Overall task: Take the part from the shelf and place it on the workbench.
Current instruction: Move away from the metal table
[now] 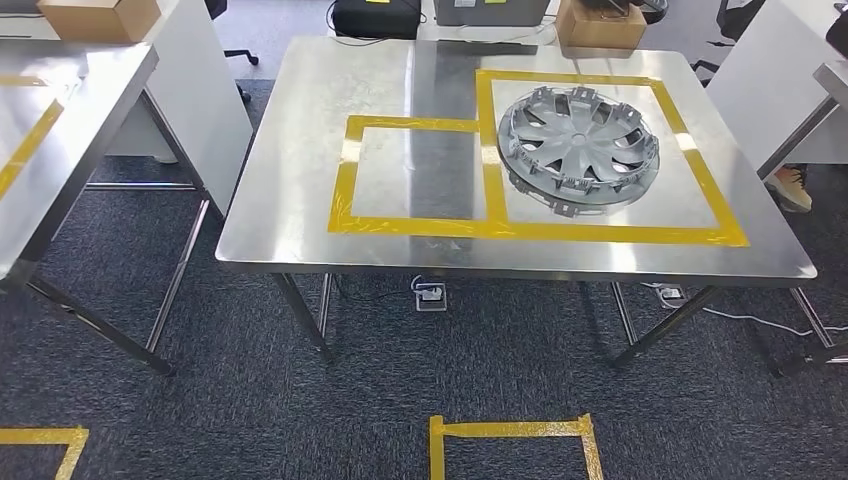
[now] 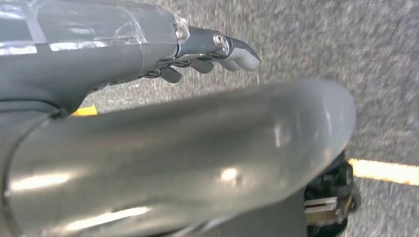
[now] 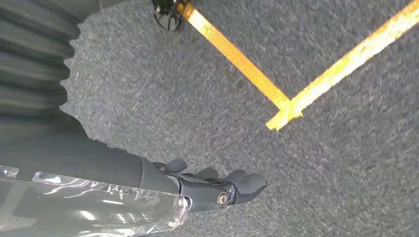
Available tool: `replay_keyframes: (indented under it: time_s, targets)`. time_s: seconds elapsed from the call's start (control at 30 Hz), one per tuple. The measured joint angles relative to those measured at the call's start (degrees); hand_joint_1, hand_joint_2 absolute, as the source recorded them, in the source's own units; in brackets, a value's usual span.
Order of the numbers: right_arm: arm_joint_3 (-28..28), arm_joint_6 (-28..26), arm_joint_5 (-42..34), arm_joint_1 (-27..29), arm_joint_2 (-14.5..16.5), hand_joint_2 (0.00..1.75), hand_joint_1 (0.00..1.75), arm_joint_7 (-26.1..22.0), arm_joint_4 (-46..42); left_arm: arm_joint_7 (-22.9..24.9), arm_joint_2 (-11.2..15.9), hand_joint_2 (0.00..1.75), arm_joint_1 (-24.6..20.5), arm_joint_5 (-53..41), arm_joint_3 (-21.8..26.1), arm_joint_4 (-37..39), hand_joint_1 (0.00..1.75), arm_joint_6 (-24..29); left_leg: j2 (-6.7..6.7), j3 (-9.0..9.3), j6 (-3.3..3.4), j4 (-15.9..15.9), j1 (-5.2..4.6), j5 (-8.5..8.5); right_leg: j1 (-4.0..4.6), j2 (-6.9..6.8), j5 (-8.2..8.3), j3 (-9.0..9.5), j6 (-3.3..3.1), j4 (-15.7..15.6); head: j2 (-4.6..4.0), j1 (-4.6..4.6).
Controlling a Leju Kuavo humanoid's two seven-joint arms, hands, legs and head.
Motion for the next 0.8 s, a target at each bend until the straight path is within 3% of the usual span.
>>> replay_keyframes:
  time_s: [0.03, 0.1, 0.17, 0.2, 0.23, 0.27, 0.33, 0.4, 0.47, 0.53, 0.57, 0.63, 0.7, 0.73, 0.77, 0.8]
  targets:
    - [0.0, 0.01, -0.01, 0.05, 0.03, 0.0, 0.0, -0.01, 0.0, 0.04, 0.04, 0.0, 0.04, 0.01, 0.0, 0.01, 0.0, 0.01, -0.04, -0.33, -0.3, 0.19, 0.03, -0.42, -0.08, -0.13, 0.73, -0.43, -0.15, -0.34, 0.0, -0.06]
    - [0.0, 0.06, -0.01, 0.12, 0.11, 0.0, 0.0, -0.02, 0.02, 0.12, 0.12, 0.0, 0.09, 0.02, 0.0, 0.03, 0.0, 0.01, -0.17, -1.58, -0.79, 3.15, 0.09, -4.44, -0.37, -0.38, 2.37, -1.83, -0.51, -0.94, 0.0, -0.61]
    - [0.0, 0.15, 0.02, 0.15, 0.2, 0.0, 0.0, -0.09, 0.05, 0.15, 0.15, 0.0, 0.09, 0.02, 0.0, 0.03, 0.0, 0.03, -0.24, -3.26, -1.22, 9.84, 0.3, -10.01, -0.36, -0.53, 3.71, -3.69, -0.69, -0.93, 0.0, -1.64]
    - [0.0, 0.19, 0.03, 0.18, 0.22, 0.0, 0.0, -0.14, 0.07, 0.15, 0.15, 0.0, 0.09, 0.02, 0.0, 0.03, 0.0, 0.04, -0.24, -3.68, -1.42, 13.01, 0.38, -11.04, -0.32, -0.57, 4.27, -4.62, -0.63, -0.79, 0.0, -2.04]
    - [0.0, 0.2, 0.05, 0.19, 0.25, 0.0, 0.0, -0.18, 0.09, 0.15, 0.15, 0.0, 0.1, 0.02, 0.0, 0.03, 0.0, 0.06, -0.24, -3.51, -1.58, 14.95, 0.43, -10.57, -0.3, -0.62, 4.81, -5.56, -0.55, -0.54, 0.0, -2.35]
    - [0.0, 0.21, 0.08, 0.18, 0.25, 0.0, 0.0, -0.2, 0.1, 0.15, 0.15, 0.0, 0.1, 0.03, 0.0, 0.03, 0.0, 0.07, -0.22, -2.49, -1.68, 15.15, 0.48, -8.85, -0.31, -0.65, 5.25, -6.54, -0.42, -0.15, 0.0, -2.58]
    - [0.0, 0.2, 0.11, 0.17, 0.23, 0.0, 0.0, -0.22, 0.14, 0.14, 0.14, 0.0, 0.08, 0.1, 0.0, 0.03, 0.0, 0.08, -0.18, 1.92, -1.71, 10.49, 0.55, -5.61, -0.42, -0.67, 5.85, -8.43, -0.03, 1.08, 0.0, -3.01]
    - [0.0, 0.18, 0.27, 0.15, 0.19, 0.0, 0.0, -0.22, 0.16, 0.07, 0.13, 0.0, 0.02, 0.17, 0.0, 0.01, 0.0, 0.11, -0.18, 7.02, -1.38, 3.3, 0.45, -6.54, -0.41, -0.61, 6.15, -9.91, 0.46, 2.56, 0.0, -3.41]
    - [0.0, 0.16, 0.53, 0.13, 0.16, 0.0, 0.0, -0.22, 0.19, -0.03, 0.12, 0.0, 0.0, 0.17, 0.0, -0.01, 0.0, 0.25, -0.24, 8.98, -0.63, -0.33, 0.25, -8.57, -0.35, -0.56, 6.56, -10.68, 1.03, 3.4, 0.0, -3.59]
    - [0.0, 0.17, 0.79, 0.21, 0.05, 0.0, 0.0, -0.21, 0.22, -0.05, 0.04, 0.0, 0.06, 0.18, 0.0, 0.01, 0.0, 0.46, -0.25, 8.59, 0.43, -0.71, 0.3, -8.47, -0.41, -0.43, 6.8, -11.03, 1.67, 3.67, 0.0, -3.71]
    - [0.0, 0.18, 0.93, 0.27, -0.04, 0.0, 0.0, -0.2, 0.24, -0.04, -0.03, 0.0, 0.09, 0.18, 0.0, 0.0, 0.0, 0.55, -0.23, 8.37, 0.97, -0.77, 0.37, -8.13, -0.48, -0.35, 6.11, -11.4, 2.06, 4.4, 0.0, -3.64]
    - [0.0, 0.2, 1.16, 0.35, -0.28, 0.0, 0.0, -0.2, 0.26, -0.03, -0.18, 0.0, 0.1, 0.18, 0.0, -0.01, 0.0, 0.67, -0.2, 7.76, 1.64, -0.83, 0.52, -7.45, -0.71, -0.21, 2.6, -13.32, 2.84, 9.17, 0.0, -3.26]
    - [0.0, 0.25, 1.22, 0.4, -0.39, 0.0, 0.0, -0.2, 0.27, -0.03, -0.27, 0.0, 0.13, 0.18, 0.0, -0.01, 0.0, 0.72, -0.21, 7.1, 1.75, -0.79, 0.51, -6.88, -0.89, -0.19, -1.6, -16.17, 3.33, 17.13, 0.0, -2.64]
    - [0.0, 0.26, 1.22, 0.46, -0.38, 0.0, 0.0, -0.2, 0.3, -0.03, -0.27, 0.0, 0.15, 0.18, 0.0, 0.01, 0.0, 0.73, -0.21, 6.82, 1.73, -0.77, 0.51, -6.65, -0.92, -0.19, -2.67, -17.0, 3.4, 20.02, 0.0, -2.4]
    - [0.0, 0.27, 1.22, 0.53, -0.37, 0.0, 0.0, -0.21, 0.33, -0.03, -0.27, 0.0, 0.17, 0.18, 0.0, 0.02, 0.0, 0.74, -0.24, 6.65, 1.67, -0.76, 0.5, -6.49, -0.91, -0.18, -2.49, -16.73, 3.35, 20.57, 0.0, -2.19]
    - [0.0, 0.27, 1.23, 0.59, -0.38, 0.0, 0.0, -0.21, 0.37, -0.03, -0.28, 0.0, 0.17, 0.18, 0.0, 0.02, 0.0, 0.74, -0.28, 6.58, 1.6, -0.76, 0.49, -6.38, -0.9, -0.17, -1.3, -15.39, 3.19, 18.81, 0.0, -2.02]
